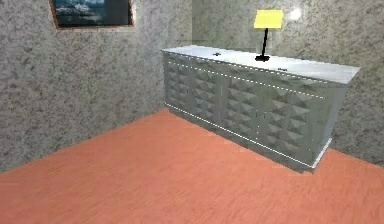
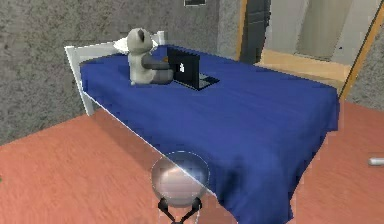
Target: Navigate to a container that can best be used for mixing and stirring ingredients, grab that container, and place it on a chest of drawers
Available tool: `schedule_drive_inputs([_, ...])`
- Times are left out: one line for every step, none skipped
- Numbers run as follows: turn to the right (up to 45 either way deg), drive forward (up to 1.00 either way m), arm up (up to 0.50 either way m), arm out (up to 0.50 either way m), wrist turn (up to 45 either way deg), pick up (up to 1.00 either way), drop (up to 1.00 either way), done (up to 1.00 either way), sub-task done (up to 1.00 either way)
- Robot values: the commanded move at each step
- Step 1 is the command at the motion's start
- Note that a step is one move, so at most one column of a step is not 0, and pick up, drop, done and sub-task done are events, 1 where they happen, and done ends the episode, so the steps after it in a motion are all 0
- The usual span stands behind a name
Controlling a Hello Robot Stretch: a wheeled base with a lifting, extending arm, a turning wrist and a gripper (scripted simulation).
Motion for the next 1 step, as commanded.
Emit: schedule_drive_inputs([0.0,1.0,0.0,0.0,0.0,0.0,0.0,0.0,0.0])
